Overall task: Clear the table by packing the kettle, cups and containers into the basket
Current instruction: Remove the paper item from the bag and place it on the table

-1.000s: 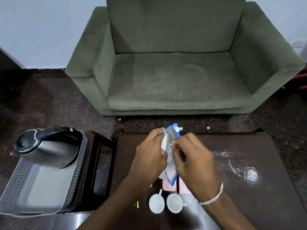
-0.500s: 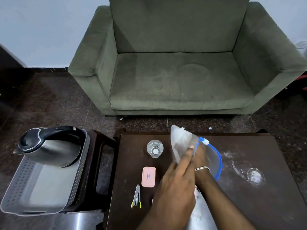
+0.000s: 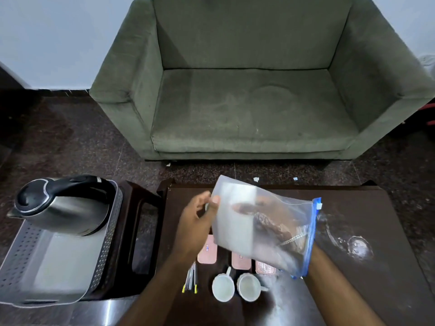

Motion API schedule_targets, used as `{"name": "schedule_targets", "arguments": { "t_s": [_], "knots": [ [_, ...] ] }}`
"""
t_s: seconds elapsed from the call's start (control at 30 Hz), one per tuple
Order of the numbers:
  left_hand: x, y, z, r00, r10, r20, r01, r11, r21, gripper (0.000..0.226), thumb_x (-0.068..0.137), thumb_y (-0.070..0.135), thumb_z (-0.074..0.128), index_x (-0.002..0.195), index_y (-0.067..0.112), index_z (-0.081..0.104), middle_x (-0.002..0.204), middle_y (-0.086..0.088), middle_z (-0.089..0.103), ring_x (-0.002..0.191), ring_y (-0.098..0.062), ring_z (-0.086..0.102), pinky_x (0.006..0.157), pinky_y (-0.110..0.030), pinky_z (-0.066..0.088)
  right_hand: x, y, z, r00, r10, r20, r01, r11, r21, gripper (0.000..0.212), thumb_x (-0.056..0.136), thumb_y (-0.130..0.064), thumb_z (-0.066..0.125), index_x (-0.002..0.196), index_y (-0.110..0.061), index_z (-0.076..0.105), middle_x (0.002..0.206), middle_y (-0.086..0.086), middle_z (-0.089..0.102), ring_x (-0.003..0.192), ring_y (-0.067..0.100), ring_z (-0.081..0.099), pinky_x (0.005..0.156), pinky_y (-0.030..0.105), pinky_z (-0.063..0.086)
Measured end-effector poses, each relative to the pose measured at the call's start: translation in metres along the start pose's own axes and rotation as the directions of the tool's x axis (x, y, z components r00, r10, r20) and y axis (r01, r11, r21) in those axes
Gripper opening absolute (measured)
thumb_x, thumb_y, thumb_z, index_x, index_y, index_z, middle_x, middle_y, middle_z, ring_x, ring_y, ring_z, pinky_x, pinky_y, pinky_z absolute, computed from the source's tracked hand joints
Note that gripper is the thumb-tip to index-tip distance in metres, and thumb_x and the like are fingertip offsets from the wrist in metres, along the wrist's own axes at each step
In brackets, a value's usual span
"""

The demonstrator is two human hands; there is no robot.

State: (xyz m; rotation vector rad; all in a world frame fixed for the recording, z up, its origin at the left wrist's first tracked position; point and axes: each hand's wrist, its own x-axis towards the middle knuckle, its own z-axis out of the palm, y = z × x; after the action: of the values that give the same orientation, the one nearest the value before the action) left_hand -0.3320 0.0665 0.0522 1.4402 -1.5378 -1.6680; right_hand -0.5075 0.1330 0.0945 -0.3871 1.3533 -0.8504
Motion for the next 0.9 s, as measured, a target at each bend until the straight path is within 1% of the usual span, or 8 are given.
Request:
{"name": "schedule_targets", "arguments": {
  "t_s": [0.07,0.13,0.2,0.27,0.33,0.5,0.7,0.9],
  "knots": [
    [0.011,-0.016,-0.004,0.997,-0.063,0.054,0.068,0.992,-0.102,0.017,0.102,0.022,0.064,0.094,0.015,0.077,0.098,-0.01,0.079,0.09,-0.011,0.066,0.087,-0.035,0.052,-0.004,0.0,-0.001,0.999,-0.032,-0.008,0.031,0.991,-0.129,0.001,0.096,-0.015,0.069,0.096,-0.015,0.069,0.081,-0.004,0.077,0.072,0.007,0.072,0.072,0.021,0.058],
    [0.017,-0.033,-0.008,0.988,-0.152,-0.032,0.144,0.974,-0.176,0.026,0.101,0.006,0.061,0.08,0.016,0.074,0.084,-0.01,0.075,0.079,-0.017,0.064,0.074,-0.033,0.053,-0.01,0.005,-0.01,0.965,-0.195,-0.176,0.141,0.95,-0.279,0.009,0.089,-0.009,0.077,0.086,-0.002,0.072,0.074,0.005,0.07,0.058,0.008,0.062,0.06,0.018,0.049],
    [0.022,-0.046,-0.017,0.953,-0.248,-0.175,0.199,0.946,-0.254,0.025,0.102,0.005,0.056,0.081,0.013,0.067,0.083,-0.017,0.063,0.076,-0.024,0.055,0.069,-0.036,0.046,-0.031,0.002,-0.023,0.806,-0.471,-0.36,0.368,0.874,-0.319,0.015,0.082,-0.009,0.082,0.074,0.001,0.074,0.055,0.006,0.062,0.04,0.01,0.051,0.042,0.02,0.039],
    [0.023,-0.053,-0.028,0.907,-0.31,-0.285,0.215,0.923,-0.32,0.027,0.106,0.008,0.053,0.08,0.012,0.059,0.076,-0.015,0.049,0.066,-0.02,0.045,0.062,-0.031,0.036,-0.061,-0.007,-0.046,0.634,-0.577,-0.514,0.624,0.775,-0.1,0.011,0.079,-0.016,0.081,0.072,-0.01,0.077,0.05,0.001,0.061,0.036,0.013,0.05,0.036,0.017,0.033],
    [0.021,-0.062,-0.038,0.894,-0.325,-0.309,0.197,0.904,-0.38,0.032,0.108,0.009,0.047,0.078,0.014,0.054,0.071,-0.007,0.042,0.053,-0.007,0.042,0.053,-0.026,0.035,-0.08,-0.013,-0.071,0.569,-0.593,-0.57,0.768,0.631,0.109,0.007,0.084,-0.016,0.076,0.079,-0.02,0.077,0.063,-0.007,0.066,0.045,0.013,0.061,0.04,0.017,0.037],
    [0.011,-0.067,-0.041,0.912,-0.4,-0.087,0.26,0.731,-0.63,0.029,0.111,0.018,0.04,0.087,0.017,0.057,0.081,-0.005,0.071,0.07,-0.018,0.067,0.063,-0.029,0.058,-0.055,0.025,-0.114,0.607,-0.36,-0.709,0.686,0.687,0.238,0.01,0.094,-0.003,0.064,0.095,-0.013,0.065,0.092,0.003,0.07,0.064,0.024,0.076,0.044,0.019,0.043],
    [0.01,-0.057,-0.041,0.914,-0.398,0.082,0.307,0.545,-0.78,0.018,0.11,0.018,0.039,0.124,0.017,0.049,0.111,-0.011,0.068,0.08,-0.02,0.074,0.062,-0.029,0.064,-0.002,0.1,-0.143,0.642,-0.174,-0.747,0.572,0.758,0.315,0.015,0.093,0.0,0.066,0.102,-0.013,0.066,0.091,0.006,0.078,0.073,0.033,0.078,0.05,0.021,0.056],
    [0.013,-0.059,-0.043,0.906,-0.412,0.1,0.336,0.553,-0.762,0.017,0.109,0.016,0.038,0.122,0.014,0.049,0.106,-0.009,0.071,0.077,-0.019,0.075,0.06,-0.029,0.064,0.027,0.144,-0.145,0.682,-0.104,-0.724,0.443,0.846,0.296,0.025,0.096,0.007,0.061,0.119,0.001,0.062,0.089,0.013,0.078,0.067,0.025,0.078,0.067,0.028,0.064]
  ]
}}
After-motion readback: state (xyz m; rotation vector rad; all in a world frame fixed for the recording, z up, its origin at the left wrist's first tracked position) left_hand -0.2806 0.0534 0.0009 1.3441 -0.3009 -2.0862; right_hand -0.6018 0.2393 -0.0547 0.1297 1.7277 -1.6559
